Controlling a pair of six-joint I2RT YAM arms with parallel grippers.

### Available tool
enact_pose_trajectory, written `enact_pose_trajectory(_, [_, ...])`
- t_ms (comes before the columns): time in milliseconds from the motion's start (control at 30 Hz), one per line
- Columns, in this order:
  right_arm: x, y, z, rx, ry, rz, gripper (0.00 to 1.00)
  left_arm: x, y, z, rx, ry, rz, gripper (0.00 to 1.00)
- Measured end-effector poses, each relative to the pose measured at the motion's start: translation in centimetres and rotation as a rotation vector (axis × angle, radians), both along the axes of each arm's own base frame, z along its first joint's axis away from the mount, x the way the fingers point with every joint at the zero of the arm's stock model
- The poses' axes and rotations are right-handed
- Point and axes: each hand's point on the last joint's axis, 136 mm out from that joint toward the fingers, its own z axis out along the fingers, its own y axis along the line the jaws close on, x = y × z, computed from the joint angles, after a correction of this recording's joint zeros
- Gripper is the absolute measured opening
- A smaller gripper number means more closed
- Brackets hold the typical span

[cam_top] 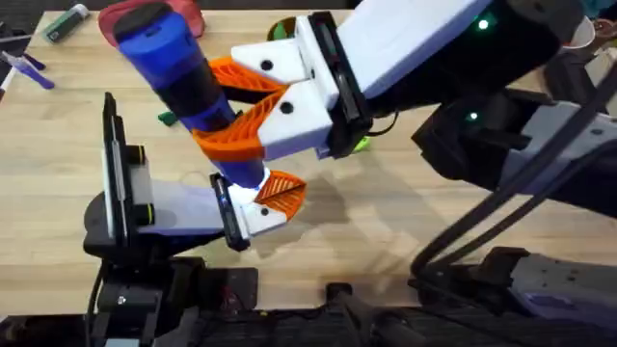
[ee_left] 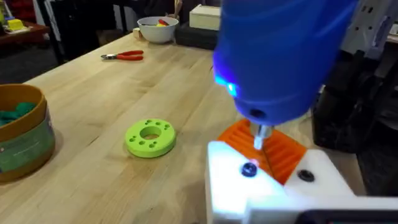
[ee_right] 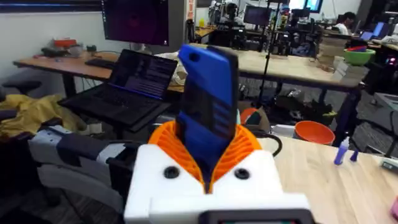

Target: Pick up the gripper from the table and insert it into the empty holder that is missing its gripper. Then pick up a screw, insert it into the mounting hole, and use the screwdriver to tighten it. Finally, clean up the table by picking up the vegetable and placing it into the bucket.

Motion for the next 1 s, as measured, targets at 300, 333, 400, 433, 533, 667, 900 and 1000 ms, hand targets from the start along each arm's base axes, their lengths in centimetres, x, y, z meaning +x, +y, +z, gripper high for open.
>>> enact_pose_trajectory(300, [0.1,0.5,-0.8,-0.012,0.013,0.011,0.026,0.0,0.0,0.0,0.000,0.000,0.000,0.020])
enact_pose_trajectory(333, [0.2,0.6,-0.9,-0.014,0.015,0.011,0.026,0.0,0.0,0.0,0.000,0.000,0.000,0.020])
enact_pose_trajectory(400, [0.2,0.6,-0.9,-0.015,0.016,0.011,0.026,0.0,0.0,0.0,0.000,0.000,0.000,0.020])
enact_pose_trajectory(433, [0.2,0.6,-0.9,-0.014,0.015,0.011,0.026,0.0,0.0,0.0,0.000,0.000,0.000,0.020])
enact_pose_trajectory(533, [0.2,0.6,-0.9,-0.015,0.015,0.011,0.026,0.0,0.0,0.0,0.000,0.000,0.000,0.020])
enact_pose_trajectory(667, [0.2,0.6,-0.9,-0.016,0.016,0.011,0.026,0.0,0.0,0.0,0.000,0.000,0.000,0.020])
enact_pose_trajectory(900, [0.2,0.6,-1.0,-0.020,0.020,0.012,0.026,0.0,0.0,0.0,0.000,0.000,0.000,0.020])
enact_pose_trajectory(1000, [0.2,0.6,-1.1,-0.023,0.020,0.013,0.026,0.0,0.0,0.0,0.000,0.000,0.000,0.020])
